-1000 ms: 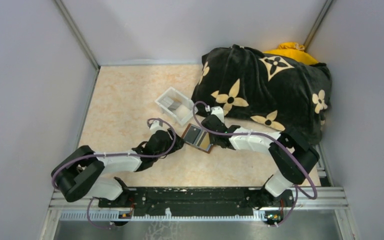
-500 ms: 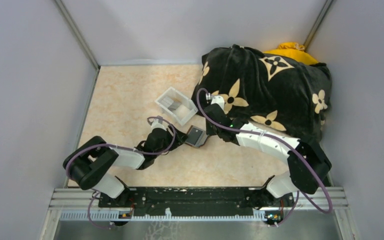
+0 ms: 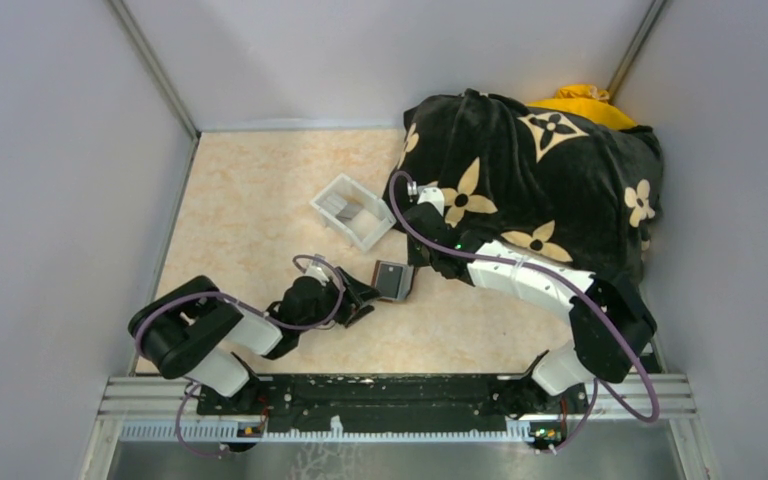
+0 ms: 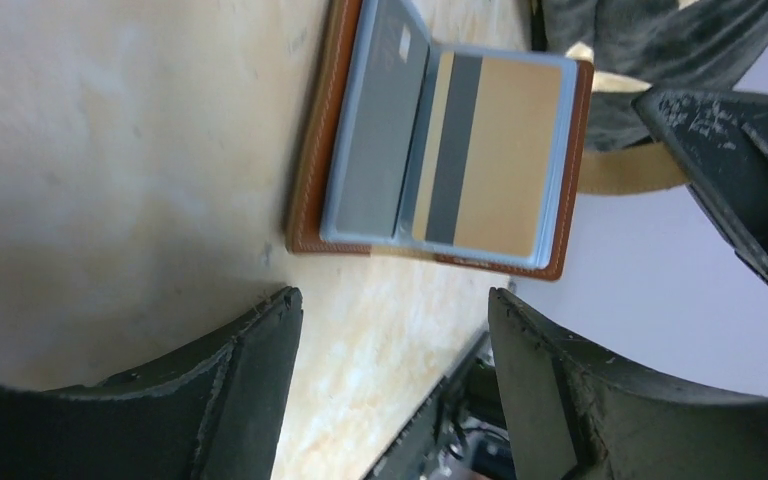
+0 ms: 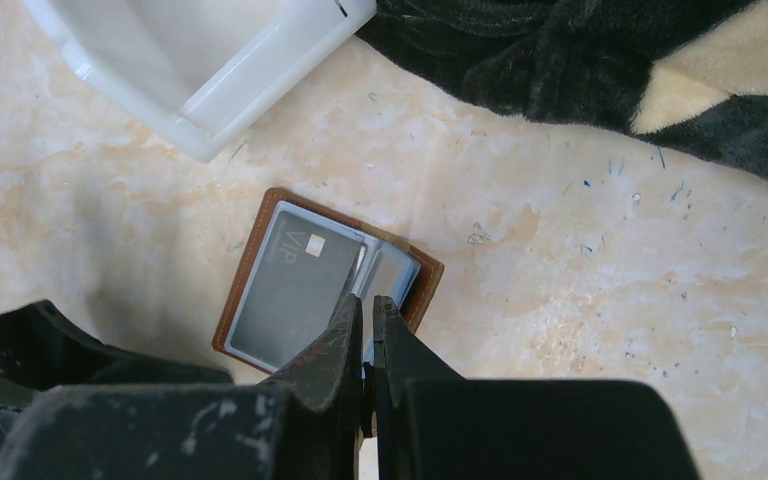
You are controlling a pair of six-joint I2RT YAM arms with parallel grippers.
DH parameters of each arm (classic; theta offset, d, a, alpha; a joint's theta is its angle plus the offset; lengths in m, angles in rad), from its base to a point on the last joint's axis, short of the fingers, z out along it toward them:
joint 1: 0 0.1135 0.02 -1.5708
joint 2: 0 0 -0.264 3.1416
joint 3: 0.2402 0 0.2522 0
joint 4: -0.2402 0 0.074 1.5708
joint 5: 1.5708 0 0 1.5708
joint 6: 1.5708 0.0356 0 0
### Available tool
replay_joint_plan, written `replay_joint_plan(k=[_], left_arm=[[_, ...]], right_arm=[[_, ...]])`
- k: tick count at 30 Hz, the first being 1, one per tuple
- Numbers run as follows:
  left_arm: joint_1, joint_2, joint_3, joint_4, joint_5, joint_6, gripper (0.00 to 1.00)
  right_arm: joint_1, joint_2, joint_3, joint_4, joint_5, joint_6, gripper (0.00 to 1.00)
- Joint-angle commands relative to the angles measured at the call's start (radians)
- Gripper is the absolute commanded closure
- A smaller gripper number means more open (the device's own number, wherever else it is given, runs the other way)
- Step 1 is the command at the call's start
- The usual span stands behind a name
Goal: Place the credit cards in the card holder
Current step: Close the card holder at the center of the board.
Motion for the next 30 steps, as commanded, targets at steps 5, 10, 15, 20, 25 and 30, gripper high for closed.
replay_joint_plan(k=[5,10,15,20,25,30], left_arm=[[-0.071,0.052,-0.031,-0.108,-0.005,-0.155,0.23],[-0.089,0.118,-0.047,-0.055,-0.054,-0.260,0.23],[-0.116,0.189,-0.073,0.108,-0.132,-0.416,0.22],[-0.143,0.240,-0.075,0.212,-0.235,-0.557,0.21],[-0.153,0.305,-0.045,0.241,-0.269,-0.617,0.19],[-0.177,0.398,-0.038,0.320,-0.270,-0.677,0.00]], right_arm=[[0.005,-0.018,0.081,0.032,-0.016,0.019,1.00],[0.009,-0.024,0.140,0.002,-0.034,0.027,1.00],[0.027,-0.024,0.174,-0.021,-0.030,0.034,1.00],[0.050,-0.027,0.181,-0.031,-0.018,0.046,1.00],[0.068,-0.030,0.191,-0.042,-0.009,0.056,1.00],[0.080,-0.036,0.198,-0.049,0.000,0.062,1.00]])
